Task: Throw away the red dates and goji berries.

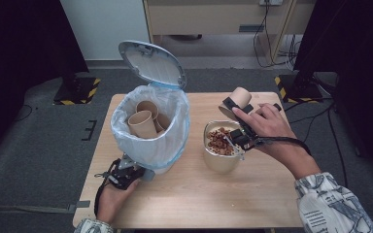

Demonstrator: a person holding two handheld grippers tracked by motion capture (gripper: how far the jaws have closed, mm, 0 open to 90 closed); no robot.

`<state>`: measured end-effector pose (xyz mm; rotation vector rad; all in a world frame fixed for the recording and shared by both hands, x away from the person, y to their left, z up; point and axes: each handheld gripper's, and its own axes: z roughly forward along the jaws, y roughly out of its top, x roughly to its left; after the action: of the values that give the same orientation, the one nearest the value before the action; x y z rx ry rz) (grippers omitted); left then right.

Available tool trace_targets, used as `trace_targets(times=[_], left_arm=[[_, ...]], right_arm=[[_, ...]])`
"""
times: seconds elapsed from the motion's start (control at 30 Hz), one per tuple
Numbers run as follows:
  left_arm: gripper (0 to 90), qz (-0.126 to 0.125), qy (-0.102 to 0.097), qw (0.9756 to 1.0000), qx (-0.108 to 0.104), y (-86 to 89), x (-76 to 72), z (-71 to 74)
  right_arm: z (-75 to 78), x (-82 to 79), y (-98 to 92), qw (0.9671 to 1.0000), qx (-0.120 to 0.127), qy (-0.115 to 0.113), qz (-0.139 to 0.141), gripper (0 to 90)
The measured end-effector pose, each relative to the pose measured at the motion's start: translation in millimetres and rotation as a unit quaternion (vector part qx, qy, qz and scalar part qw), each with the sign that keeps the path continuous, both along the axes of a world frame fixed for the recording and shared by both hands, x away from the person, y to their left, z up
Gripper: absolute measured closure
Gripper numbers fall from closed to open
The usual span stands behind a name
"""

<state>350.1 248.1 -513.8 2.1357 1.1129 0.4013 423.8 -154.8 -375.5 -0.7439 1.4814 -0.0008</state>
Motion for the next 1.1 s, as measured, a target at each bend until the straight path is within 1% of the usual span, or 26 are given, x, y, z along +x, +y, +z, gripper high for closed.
trace_targets(times=[0.07,0.1,0.13,0.2,0.27,0.3,0.33,0.37,0.4,0.43,0.47,0.5,0.53,0.57,0.63,0.67,0.7,0.73,0.77,0.8,0.83,0.9,0.93,0.97,1.03,1.1], left_arm=[[89.9,0.0,0.0,1.0,0.0,0.2,0.0,0.0],[89.9,0.0,0.0,1.0,0.0,0.1,0.0,-0.1],[89.9,0.0,0.0,1.0,0.0,-0.1,-0.1,0.0],[89.9,0.0,0.0,1.0,-0.001,0.4,0.1,-0.1],[89.8,0.0,0.0,1.0,0.0,0.0,0.0,0.0],[89.9,0.0,0.0,1.0,0.0,0.0,0.1,0.0],[89.9,0.0,0.001,1.0,0.0,0.3,0.1,0.0],[89.9,0.0,0.0,1.0,-0.001,0.3,0.1,0.0],[89.9,0.0,0.0,1.0,0.0,0.0,0.0,0.0],[89.9,0.0,0.0,1.0,-0.001,0.2,0.0,-0.1],[89.8,0.0,0.0,1.0,-0.001,0.4,0.1,-0.1],[89.9,0.0,0.0,1.0,-0.001,0.3,0.0,0.0],[89.9,0.0,0.0,1.0,0.0,0.0,0.0,0.1],[89.8,-0.001,0.001,1.0,0.0,0.2,0.1,0.0],[89.9,-0.001,0.001,1.0,-0.001,0.6,0.2,-0.1],[89.8,-0.001,0.0,1.0,-0.001,0.4,0.1,0.0],[89.9,-0.001,0.001,1.0,-0.001,0.6,0.2,0.0],[89.8,-0.001,0.001,1.0,-0.002,0.7,0.3,0.0],[89.9,-0.001,0.001,1.0,-0.001,0.6,0.2,-0.1],[89.8,-0.001,0.001,1.0,-0.001,0.5,0.2,0.0],[89.8,-0.001,0.001,1.0,-0.001,0.5,0.1,0.0],[89.8,0.0,0.001,1.0,0.0,0.1,0.0,0.1],[89.8,0.0,0.001,1.0,-0.001,0.3,0.1,0.0],[89.8,0.0,0.001,1.0,-0.001,0.5,0.2,0.0],[89.8,0.0,0.001,1.0,-0.001,0.4,0.1,0.0],[89.8,0.0,0.001,1.0,-0.001,0.5,0.2,0.0]], right_arm=[[-0.4,-1.1,-0.7,0.9999,-0.015,-0.008,0.002,26.6],[1.1,-0.6,-2.1,0.9997,-0.012,-0.021,0.0,26.6],[2.9,-0.4,-3.8,0.9997,0.008,-0.021,-0.004,26.6],[-0.8,-1.1,-3.1,0.9994,-0.025,-0.024,0.002,26.6],[-1.7,-1.8,-2.8,0.9995,-0.019,-0.023,0.002,26.6],[-3.8,-2.4,-2.5,0.9995,-0.026,-0.018,0.006,26.6],[-3.2,-1.0,-3.1,0.9996,-0.02,-0.017,0.007,26.6],[1.2,2.2,-4.7,0.9997,0.014,-0.017,-0.007,26.8],[1.6,3.5,-3.0,0.9997,0.024,-0.005,-0.003,26.8],[-6.7,2.0,1.9,0.9997,-0.021,0.011,0.009,26.8],[-9.5,2.3,4.0,0.9992,-0.036,0.015,0.008,26.8],[-9.8,4.3,4.6,0.9995,-0.026,0.019,0.002,26.8],[-8.4,6.3,4.3,0.9998,-0.013,0.013,0.0,26.8],[-7.5,7.9,4.4,0.9998,-0.012,0.016,0.001,26.9],[-9.9,8.5,5.1,0.9997,-0.021,0.013,0.0,26.9],[-12.1,6.9,6.2,0.9992,-0.032,0.024,0.007,26.9],[-11.3,7.1,5.7,0.9993,-0.028,0.024,0.007,26.9],[-6.7,8.5,4.1,0.9999,-0.005,0.015,-0.003,27.1],[-7.8,7.5,4.5,0.9997,-0.007,0.023,-0.002,27.1],[-12.6,5.5,6.3,0.9988,-0.036,0.031,0.008,27.1],[-14.3,4.4,7.0,0.9984,-0.049,0.026,0.011,27.1],[-11.3,6.1,4.7,0.9994,-0.028,0.022,0.001,27.1],[-12.1,6.2,3.5,0.9992,-0.04,0.003,0.003,27.1],[-11.1,5.9,3.7,0.9986,-0.053,-0.006,0.003,27.1],[-12.6,4.1,3.3,0.9985,-0.055,0.003,0.005,27.1],[-11.5,4.2,1.2,0.9992,-0.039,0.008,-0.004,27.0]])
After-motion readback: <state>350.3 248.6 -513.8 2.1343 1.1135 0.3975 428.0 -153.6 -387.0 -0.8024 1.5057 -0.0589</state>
